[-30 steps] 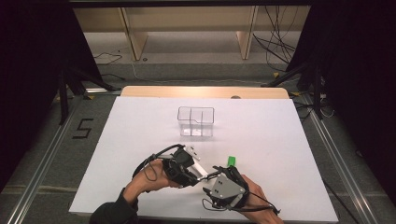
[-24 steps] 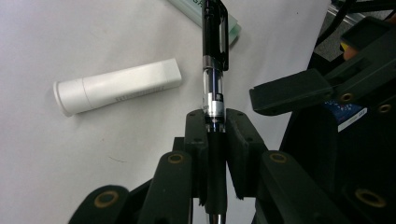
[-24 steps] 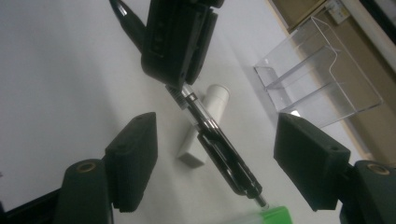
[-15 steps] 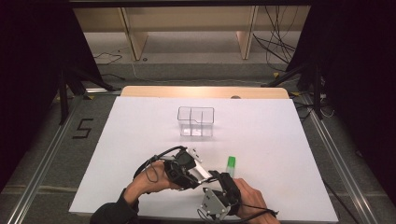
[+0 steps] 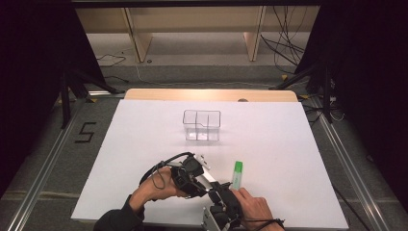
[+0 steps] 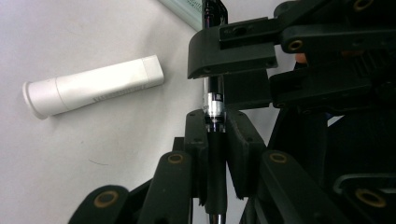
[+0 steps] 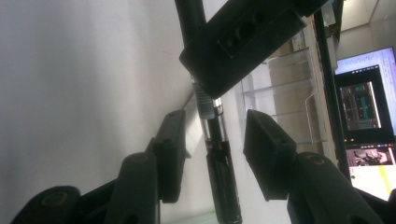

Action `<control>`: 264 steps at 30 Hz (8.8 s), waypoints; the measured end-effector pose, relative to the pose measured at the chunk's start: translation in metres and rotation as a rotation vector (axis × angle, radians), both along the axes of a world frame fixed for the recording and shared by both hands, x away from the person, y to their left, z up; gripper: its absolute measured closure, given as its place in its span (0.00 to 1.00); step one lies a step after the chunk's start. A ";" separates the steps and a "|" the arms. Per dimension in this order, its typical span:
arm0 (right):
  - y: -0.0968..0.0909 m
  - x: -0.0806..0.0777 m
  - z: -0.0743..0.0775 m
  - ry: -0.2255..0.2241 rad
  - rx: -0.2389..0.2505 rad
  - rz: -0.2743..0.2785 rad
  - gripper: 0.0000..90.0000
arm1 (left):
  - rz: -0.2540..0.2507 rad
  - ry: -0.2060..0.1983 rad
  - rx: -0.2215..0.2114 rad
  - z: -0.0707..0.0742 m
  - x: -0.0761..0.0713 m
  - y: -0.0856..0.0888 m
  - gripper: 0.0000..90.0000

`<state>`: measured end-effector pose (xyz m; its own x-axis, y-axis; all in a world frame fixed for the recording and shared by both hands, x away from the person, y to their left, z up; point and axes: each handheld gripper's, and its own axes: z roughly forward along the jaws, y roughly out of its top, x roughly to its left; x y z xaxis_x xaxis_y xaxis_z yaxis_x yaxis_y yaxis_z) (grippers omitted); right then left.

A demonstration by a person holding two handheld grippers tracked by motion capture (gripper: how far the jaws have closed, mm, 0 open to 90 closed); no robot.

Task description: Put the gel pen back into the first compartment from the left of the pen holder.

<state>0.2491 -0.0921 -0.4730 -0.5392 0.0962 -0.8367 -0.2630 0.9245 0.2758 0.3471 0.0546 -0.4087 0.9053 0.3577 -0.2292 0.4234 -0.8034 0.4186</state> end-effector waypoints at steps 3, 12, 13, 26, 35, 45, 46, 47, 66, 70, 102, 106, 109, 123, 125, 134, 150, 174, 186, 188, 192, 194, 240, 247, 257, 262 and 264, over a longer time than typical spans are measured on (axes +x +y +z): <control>0.001 0.000 -0.002 -0.012 -0.028 0.003 0.70 | -0.010 0.006 -0.001 -0.001 -0.001 -0.001 0.88; 0.003 -0.003 -0.007 -0.030 -0.060 0.007 0.76 | -0.011 0.017 -0.005 -0.001 -0.002 -0.003 0.88; 0.003 -0.002 -0.008 -0.045 -0.065 0.020 0.77 | -0.011 0.018 -0.004 -0.001 -0.002 -0.003 0.88; 0.003 -0.005 -0.007 -0.053 -0.101 0.062 0.88 | -0.014 0.026 0.001 -0.003 -0.001 -0.003 0.88; -0.001 -0.002 -0.008 -0.058 -0.119 0.038 0.89 | -0.026 0.016 0.013 -0.007 -0.001 0.001 0.50; -0.011 0.001 -0.003 -0.059 -0.084 0.009 0.89 | 0.014 -0.013 -0.040 0.006 0.003 0.026 0.32; -0.012 0.002 -0.002 -0.063 -0.072 0.014 0.89 | 0.020 -0.014 -0.046 0.007 0.003 0.028 0.30; -0.012 0.002 -0.001 -0.057 -0.067 0.004 0.89 | 0.024 -0.020 -0.050 0.007 0.004 0.031 0.29; -0.053 0.043 0.044 0.237 0.472 -0.111 0.88 | 0.231 -0.271 -0.372 -0.026 -0.015 0.077 0.15; -0.061 0.058 0.056 0.361 0.666 -0.121 0.88 | 0.276 -0.313 -0.465 -0.029 -0.020 0.081 0.14; -0.020 0.178 0.094 0.712 1.167 -0.177 0.88 | 0.501 -0.420 -0.584 -0.050 -0.031 0.121 0.12; -0.012 0.191 0.098 0.715 1.187 -0.195 0.88 | 0.499 -0.425 -0.581 -0.050 -0.032 0.121 0.12; -0.007 0.199 0.100 0.705 1.185 -0.211 0.88 | 0.497 -0.429 -0.579 -0.050 -0.033 0.121 0.12; 0.008 0.233 0.107 0.713 1.206 -0.273 0.88 | 0.505 -0.439 -0.592 -0.050 -0.033 0.124 0.12; 0.009 0.237 0.107 0.714 1.208 -0.284 0.88 | 0.507 -0.436 -0.588 -0.050 -0.033 0.124 0.13; 0.016 0.253 0.106 0.703 1.187 -0.332 0.88 | 0.501 -0.438 -0.586 -0.051 -0.035 0.124 0.12; 0.038 0.270 0.100 0.715 1.170 -0.360 0.88 | 0.498 -0.444 -0.573 -0.051 -0.033 0.124 0.13; 0.054 0.285 0.084 0.724 1.125 -0.422 0.88 | 0.496 -0.454 -0.581 -0.050 -0.034 0.123 0.13; 0.061 0.280 0.078 0.695 1.074 -0.421 0.88 | 0.493 -0.459 -0.578 -0.049 -0.035 0.124 0.13; 0.063 0.280 0.077 0.695 1.070 -0.425 0.88 | 0.494 -0.461 -0.577 -0.049 -0.035 0.124 0.13; 0.064 0.280 0.075 0.686 1.060 -0.427 0.88 | 0.495 -0.462 -0.578 -0.049 -0.035 0.124 0.13; 0.064 0.279 0.074 0.687 1.059 -0.428 0.88 | 0.493 -0.461 -0.576 -0.049 -0.035 0.124 0.13; -0.012 0.175 0.081 0.779 0.847 -0.362 0.35 | 0.513 -0.460 -0.575 -0.050 -0.033 0.124 0.13; -0.013 0.163 0.074 0.799 0.831 -0.365 0.33 | 0.514 -0.460 -0.575 -0.050 -0.033 0.124 0.13; -0.010 0.151 0.067 0.815 0.800 -0.353 0.33 | 0.517 -0.458 -0.579 -0.050 -0.033 0.125 0.13; -0.009 0.147 0.062 0.826 0.782 -0.359 0.33 | 0.514 -0.460 -0.575 -0.050 -0.033 0.125 0.13; -0.009 0.145 0.059 0.825 0.777 -0.362 0.32 | 0.516 -0.458 -0.575 -0.050 -0.033 0.125 0.13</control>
<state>0.3946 -0.1014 -0.4141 -0.7246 0.6818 0.1005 0.4990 0.4185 0.7588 0.3140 0.1792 -0.4592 0.7106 0.6865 -0.1541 0.3661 -0.1737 0.9142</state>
